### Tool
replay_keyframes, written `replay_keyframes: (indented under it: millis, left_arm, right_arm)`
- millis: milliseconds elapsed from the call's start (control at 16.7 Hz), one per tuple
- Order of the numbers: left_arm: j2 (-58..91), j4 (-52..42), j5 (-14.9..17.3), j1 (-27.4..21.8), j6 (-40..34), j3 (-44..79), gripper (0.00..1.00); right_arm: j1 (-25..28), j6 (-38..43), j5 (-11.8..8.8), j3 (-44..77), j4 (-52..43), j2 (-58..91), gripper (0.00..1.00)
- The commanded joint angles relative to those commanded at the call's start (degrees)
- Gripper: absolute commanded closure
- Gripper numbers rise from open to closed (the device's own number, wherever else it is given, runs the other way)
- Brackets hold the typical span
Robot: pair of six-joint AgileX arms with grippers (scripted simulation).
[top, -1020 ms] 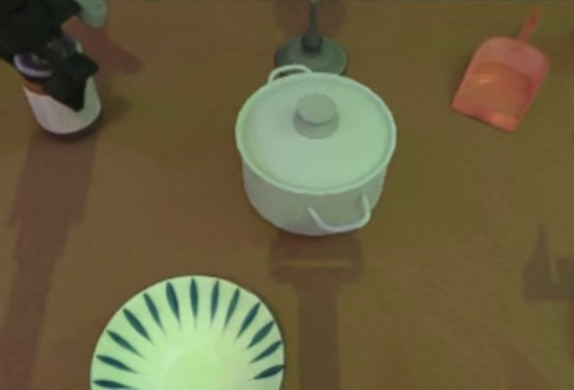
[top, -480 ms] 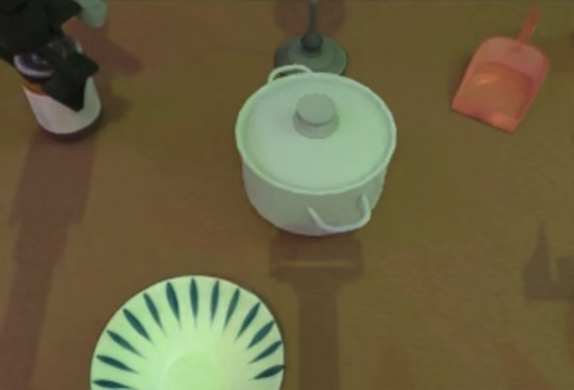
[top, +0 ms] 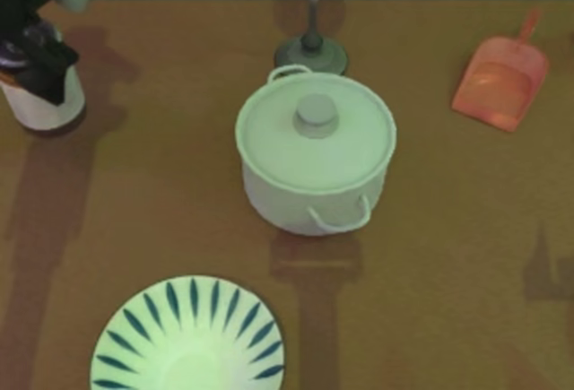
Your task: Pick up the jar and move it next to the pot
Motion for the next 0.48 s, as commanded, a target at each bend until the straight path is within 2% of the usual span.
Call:
replay_keyframes:
  millis: [480]
  left_arm:
    - [-14.94,-1.33,-0.22,1.35,-0.14,-13.75,1.00]
  right_arm:
    - [0.00,0.00,0.00,0.00,0.00,0.00,0.00]
